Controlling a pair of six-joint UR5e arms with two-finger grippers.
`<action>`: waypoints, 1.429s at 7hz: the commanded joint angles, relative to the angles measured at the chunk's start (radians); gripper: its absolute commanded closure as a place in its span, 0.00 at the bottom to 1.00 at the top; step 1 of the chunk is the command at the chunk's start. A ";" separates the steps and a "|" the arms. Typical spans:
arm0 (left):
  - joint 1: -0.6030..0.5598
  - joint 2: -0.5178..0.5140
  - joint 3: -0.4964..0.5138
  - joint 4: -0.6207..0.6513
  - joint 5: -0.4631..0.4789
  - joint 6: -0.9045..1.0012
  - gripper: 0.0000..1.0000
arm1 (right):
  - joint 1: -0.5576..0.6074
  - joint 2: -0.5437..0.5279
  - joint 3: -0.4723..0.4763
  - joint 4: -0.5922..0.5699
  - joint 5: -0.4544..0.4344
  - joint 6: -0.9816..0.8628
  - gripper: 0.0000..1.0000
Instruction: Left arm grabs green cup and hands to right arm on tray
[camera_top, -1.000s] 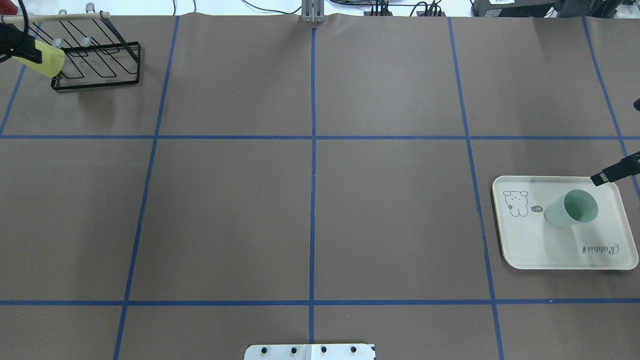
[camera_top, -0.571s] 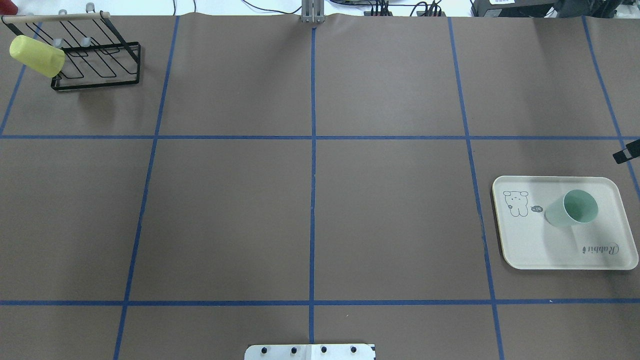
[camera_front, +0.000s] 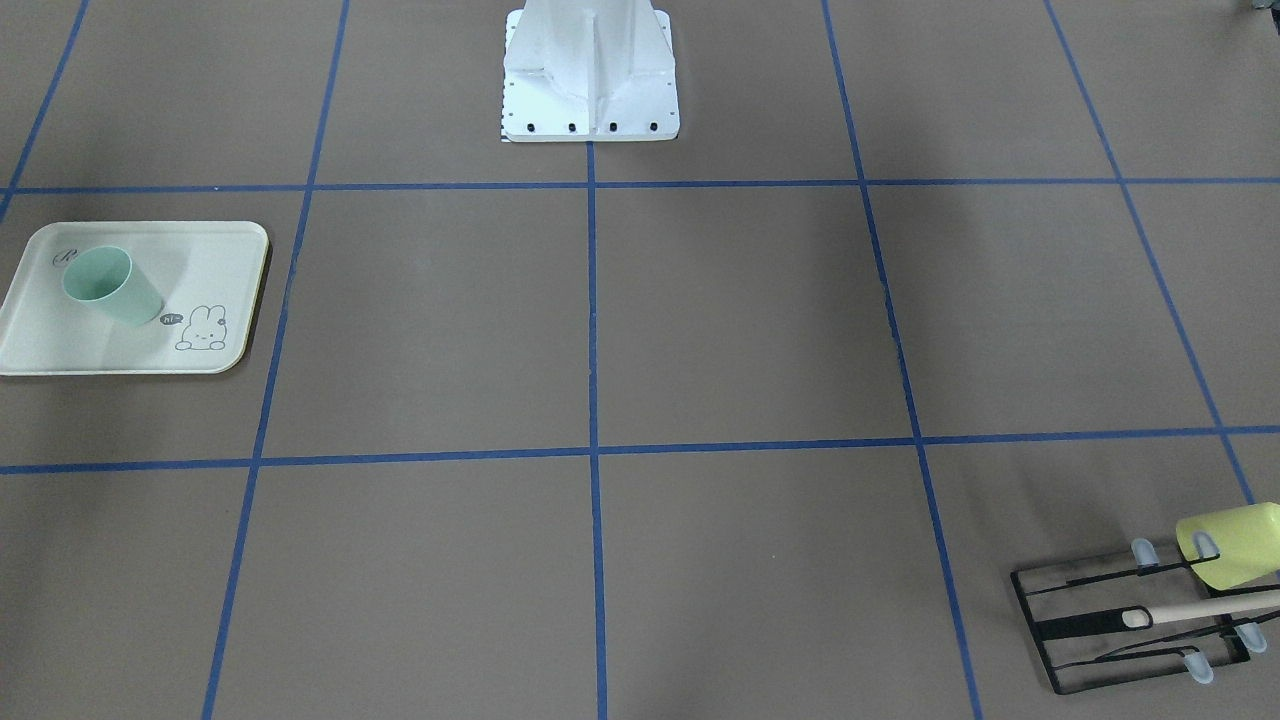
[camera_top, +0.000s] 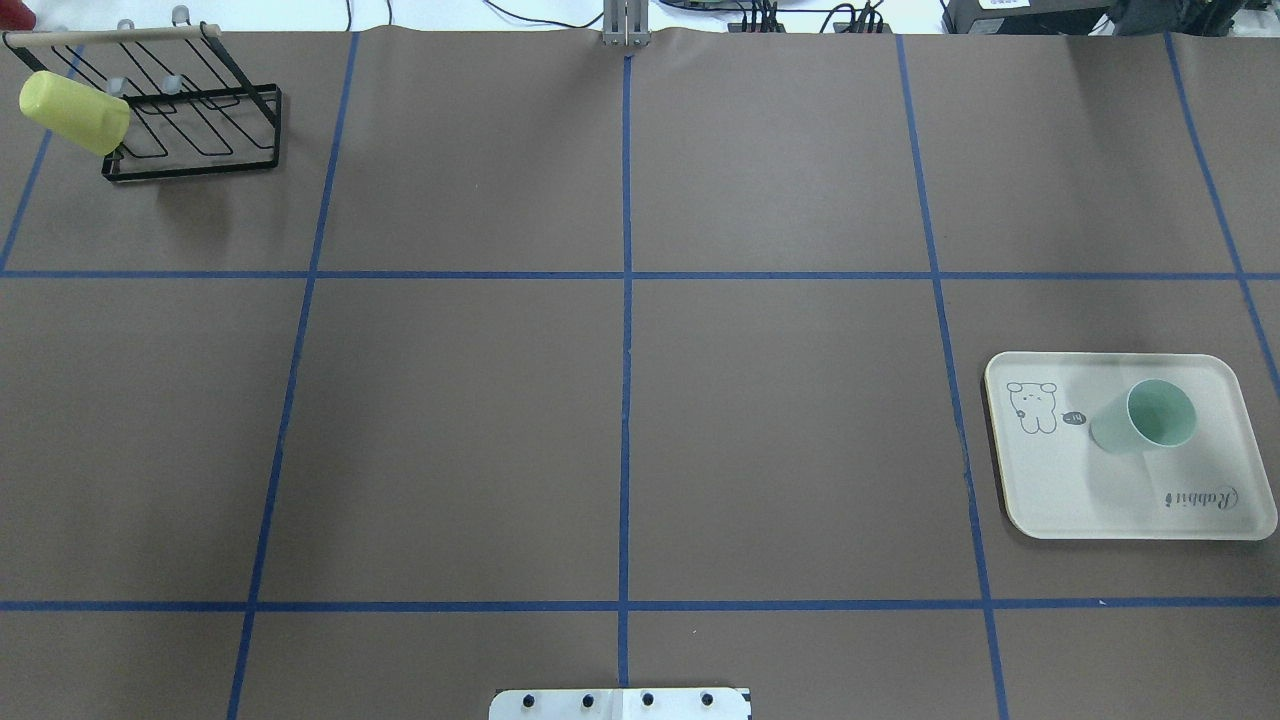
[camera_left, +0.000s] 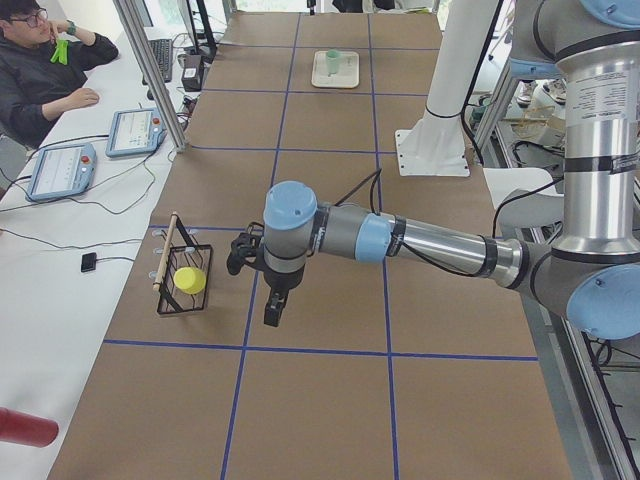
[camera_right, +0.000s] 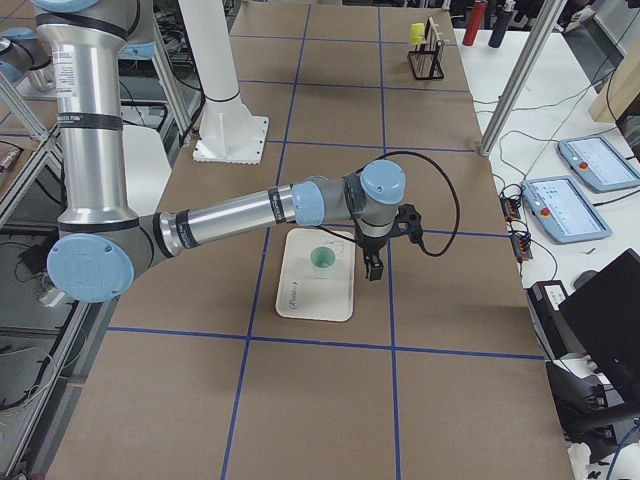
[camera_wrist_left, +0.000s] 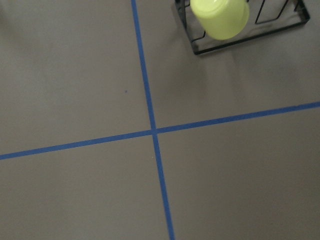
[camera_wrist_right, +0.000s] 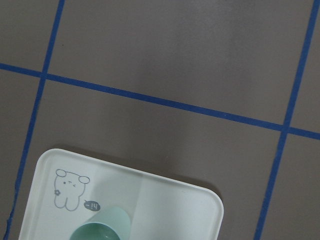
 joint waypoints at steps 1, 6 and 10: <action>-0.085 0.015 0.156 -0.053 -0.117 0.075 0.00 | 0.076 0.024 -0.007 -0.096 -0.052 -0.123 0.01; -0.076 0.012 0.136 -0.061 0.043 0.010 0.00 | 0.078 -0.087 -0.109 -0.074 -0.110 -0.126 0.01; -0.033 0.015 0.109 -0.057 0.051 -0.034 0.00 | 0.085 -0.117 -0.122 -0.054 -0.078 -0.120 0.01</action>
